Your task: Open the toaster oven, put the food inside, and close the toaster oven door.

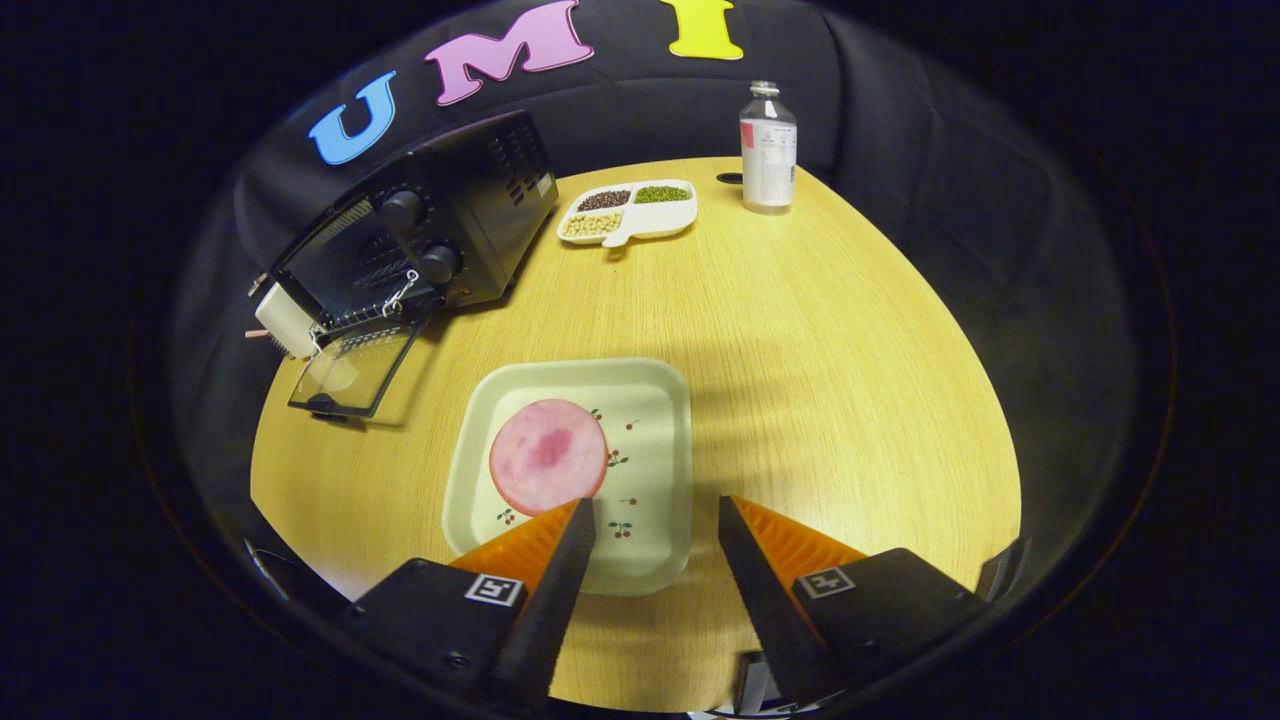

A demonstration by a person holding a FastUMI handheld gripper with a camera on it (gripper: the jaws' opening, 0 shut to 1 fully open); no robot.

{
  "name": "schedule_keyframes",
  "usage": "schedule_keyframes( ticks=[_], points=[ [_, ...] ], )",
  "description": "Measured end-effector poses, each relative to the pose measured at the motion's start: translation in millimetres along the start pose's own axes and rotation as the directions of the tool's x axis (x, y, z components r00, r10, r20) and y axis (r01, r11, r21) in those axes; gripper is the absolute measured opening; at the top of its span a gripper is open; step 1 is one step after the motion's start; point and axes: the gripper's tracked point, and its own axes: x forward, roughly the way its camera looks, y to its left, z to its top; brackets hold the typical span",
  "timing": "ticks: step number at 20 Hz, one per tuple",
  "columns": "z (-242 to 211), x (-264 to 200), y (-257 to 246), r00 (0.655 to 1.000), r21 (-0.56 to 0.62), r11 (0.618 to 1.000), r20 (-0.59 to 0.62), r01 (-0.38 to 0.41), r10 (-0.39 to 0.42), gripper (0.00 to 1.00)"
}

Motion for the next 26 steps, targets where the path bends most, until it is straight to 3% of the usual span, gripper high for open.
schedule_keyframes(
  ticks=[3, 4, 8, 9, 13, 19, 26],
  points=[
    [-4, 6, -2, 1.0, 0.02, 1.0, -0.024, 0.002, -0.001, 0.68],
    [-7, 5, -1, 0.999, 0.011, 1.0, -0.036, -0.003, 0.003, 0.54],
    [-9, 6, -7, 0.998, -0.028, 0.999, -0.036, 0.047, -0.048, 0.33],
    [-10, 7, -6, 0.998, -0.024, 0.998, -0.043, 0.05, -0.051, 0.33],
    [-12, 6, -2, 0.997, -0.026, 0.998, -0.059, 0.051, -0.053, 0.15],
    [-16, 4, 11, 0.994, 0.179, 0.983, -0.089, -0.045, 0.062, 0.07],
    [-17, -3, 32, 0.968, 0.54, 0.82, -0.033, -0.192, 0.248, 0.06]
  ],
)
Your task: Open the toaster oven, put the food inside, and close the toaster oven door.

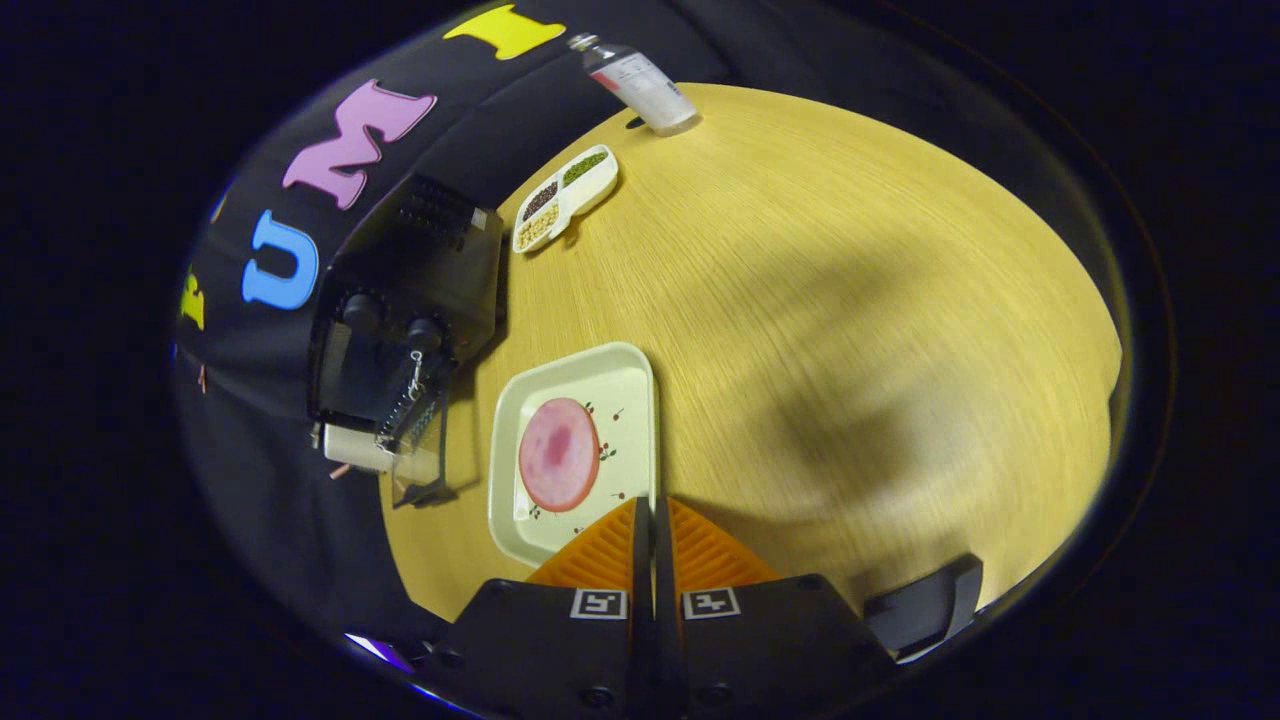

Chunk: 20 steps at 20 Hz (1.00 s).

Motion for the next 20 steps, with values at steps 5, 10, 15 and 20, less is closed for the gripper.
schedule_keyframes(
  ticks=[5, 10, 15, 20],
  points=[
    [4, -12, 16, 0.994, 0.165, 0.981, 0.036, -0.104, 0.1, 0.06],
    [4, -23, 25, 0.984, 0.307, 0.936, 0.088, -0.174, 0.154, 0.06],
    [-1, -45, 44, 0.974, 0.341, 0.917, 0.161, -0.208, 0.161, 0.06],
    [-15, -61, 91, 0.95, 0.387, 0.879, 0.25, -0.277, 0.189, 0.06]
  ],
)
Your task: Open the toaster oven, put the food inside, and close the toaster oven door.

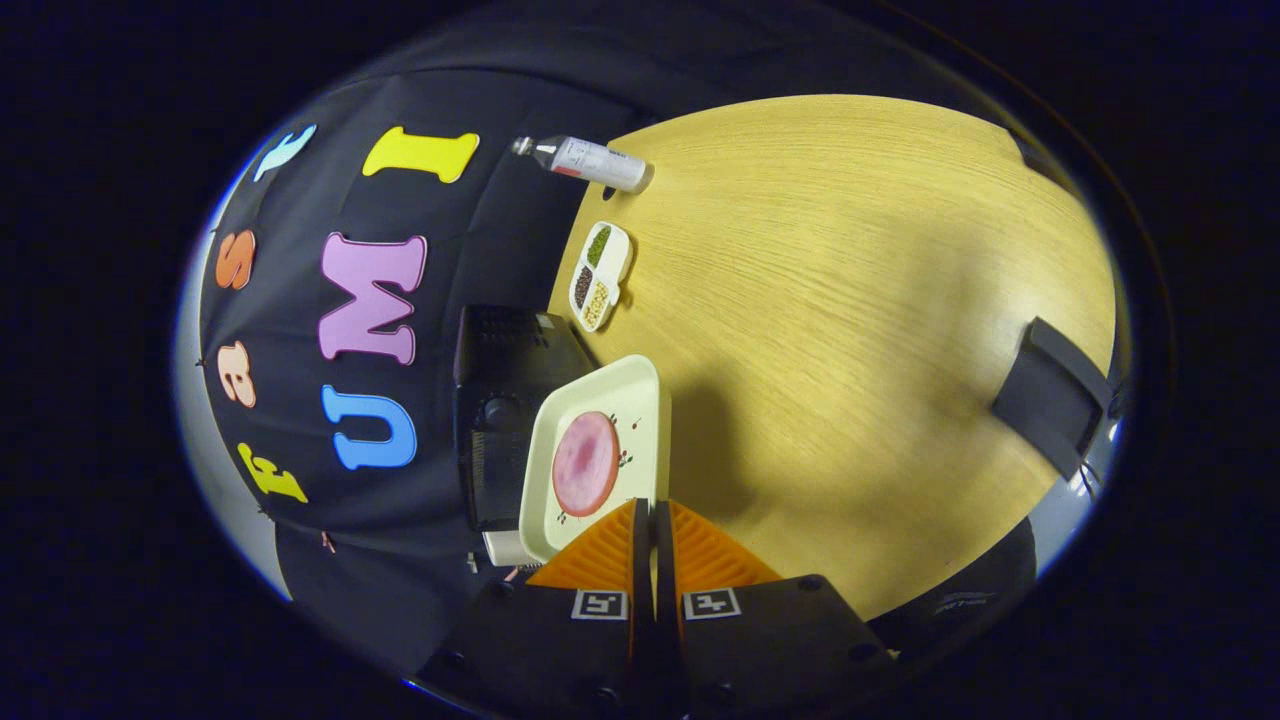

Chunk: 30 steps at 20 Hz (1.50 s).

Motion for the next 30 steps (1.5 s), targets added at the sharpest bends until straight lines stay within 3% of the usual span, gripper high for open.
schedule_keyframes(
  ticks=[6, 16, 25, 30],
  points=[
    [-51, 26, 42, 0.998, -0.012, 0.998, 0.033, -0.062, 0.062, 0.06],
    [-109, 123, 97, 0.995, -0.035, 0.994, -0.001, -0.099, 0.099, 0.06],
    [-100, 210, 131, 0.987, -0.004, 0.993, 0.111, -0.119, 0.119, 0.06],
    [-92, 242, 140, 0.984, -0.016, 0.997, 0.157, -0.079, 0.08, 0.06]
  ],
)
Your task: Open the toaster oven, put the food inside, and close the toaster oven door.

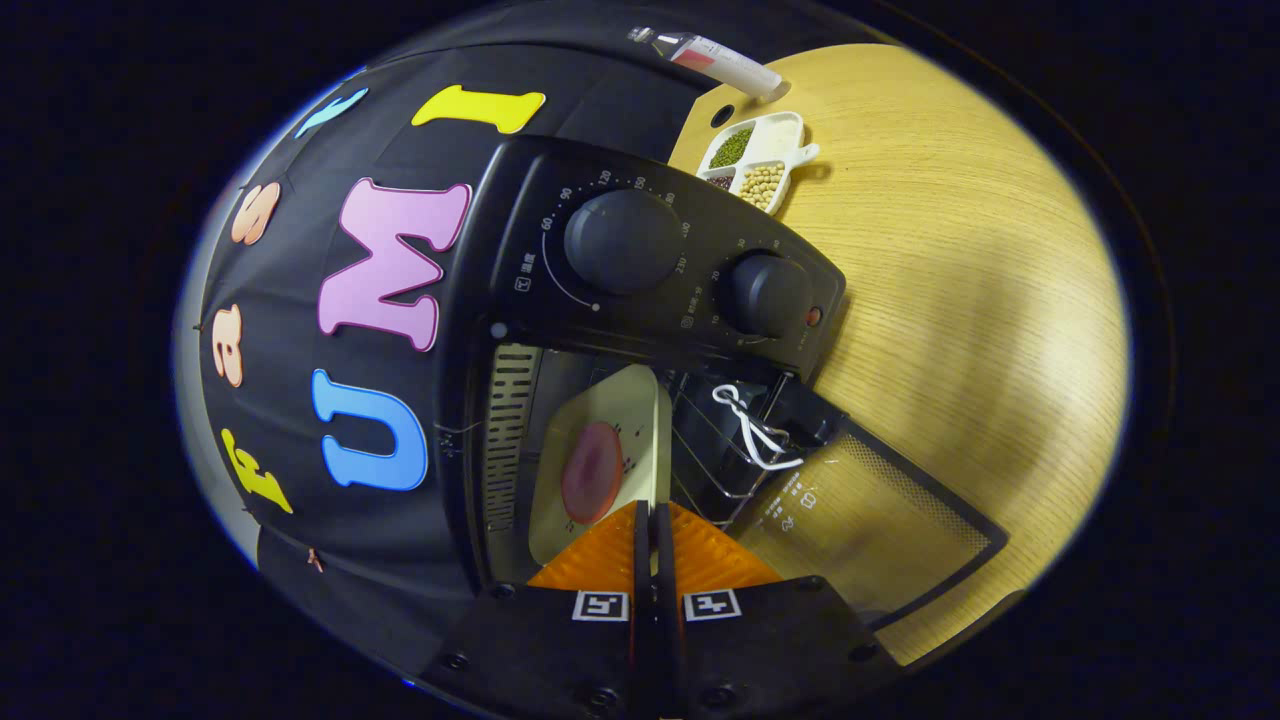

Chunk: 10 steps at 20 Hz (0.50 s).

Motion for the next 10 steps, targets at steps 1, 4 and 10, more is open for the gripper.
schedule_keyframes(
  ticks=[1, 4, 10],
  points=[
    [4, 8, 3, 1.0, -0.014, 1.0, 0.02, 0.012, -0.011, 0.06],
    [4, 12, 6, 0.998, -0.041, 0.999, 0.046, 0.032, -0.03, 0.06],
    [0, 3, 18, 0.996, -0.13, 0.991, 0.085, 0.023, -0.012, 0.45]
  ],
)
